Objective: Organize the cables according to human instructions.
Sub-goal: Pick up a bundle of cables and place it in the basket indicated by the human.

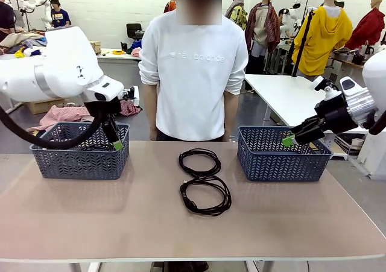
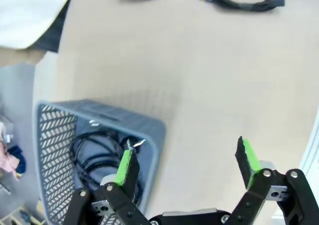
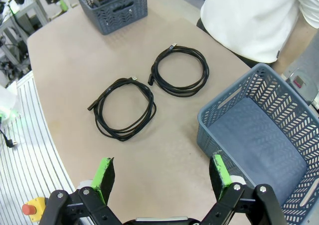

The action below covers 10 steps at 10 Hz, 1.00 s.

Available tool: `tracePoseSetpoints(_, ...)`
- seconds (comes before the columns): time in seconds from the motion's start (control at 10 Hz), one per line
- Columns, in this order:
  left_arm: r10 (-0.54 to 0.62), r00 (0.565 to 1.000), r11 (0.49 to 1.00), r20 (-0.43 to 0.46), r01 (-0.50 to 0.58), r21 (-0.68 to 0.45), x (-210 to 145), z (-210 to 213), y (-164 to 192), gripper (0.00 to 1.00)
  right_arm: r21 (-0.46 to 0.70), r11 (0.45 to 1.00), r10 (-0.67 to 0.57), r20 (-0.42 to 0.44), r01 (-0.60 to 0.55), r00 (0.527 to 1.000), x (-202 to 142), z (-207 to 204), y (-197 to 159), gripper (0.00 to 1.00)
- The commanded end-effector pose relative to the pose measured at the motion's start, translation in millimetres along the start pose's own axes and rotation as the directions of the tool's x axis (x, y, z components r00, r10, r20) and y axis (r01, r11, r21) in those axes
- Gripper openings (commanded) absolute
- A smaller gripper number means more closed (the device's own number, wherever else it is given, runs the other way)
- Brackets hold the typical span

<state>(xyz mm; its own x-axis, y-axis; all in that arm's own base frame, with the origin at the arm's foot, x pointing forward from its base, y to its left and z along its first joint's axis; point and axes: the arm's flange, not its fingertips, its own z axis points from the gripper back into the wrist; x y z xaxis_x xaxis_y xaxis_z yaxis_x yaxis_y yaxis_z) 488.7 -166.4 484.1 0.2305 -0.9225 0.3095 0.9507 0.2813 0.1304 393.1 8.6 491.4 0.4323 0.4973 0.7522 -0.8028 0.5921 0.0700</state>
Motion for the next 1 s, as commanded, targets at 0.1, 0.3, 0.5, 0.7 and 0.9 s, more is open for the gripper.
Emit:
tracePoseSetpoints(0.1, -0.024, 0.99, 0.999, 0.138, 0.028, -0.03, -8, -8, -36, 1.0, 0.013, 1.0, 0.018, 0.033, -0.018, 0.999, 1, -2, -3, 1.0)
tracePoseSetpoints(0.3, -0.033, 0.988, 0.998, 0.154, 0.041, -0.05, -4, -13, -57, 1.0, 0.013, 1.0, 0.018, 0.033, -0.018, 0.999, 1, -2, -3, 1.0)
tracePoseSetpoints(0.5, -0.036, 0.985, 0.997, 0.166, 0.046, -0.06, -4, -16, -69, 1.0, 0.013, 1.0, 0.018, 0.033, -0.018, 0.999, 1, -2, -3, 1.0)
tracePoseSetpoints(0.7, -0.021, 0.985, 0.997, 0.169, 0.033, -0.069, -3, -17, -71, 1.0, 0.013, 1.0, 0.018, 0.033, -0.018, 0.999, 1, -2, -3, 1.0)
tracePoseSetpoints(0.9, -0.017, 0.991, 0.997, 0.132, 0.027, -0.069, 5, -17, -70, 1.0, 0.013, 1.0, 0.018, 0.033, -0.018, 0.999, 1, -2, -3, 1.0)
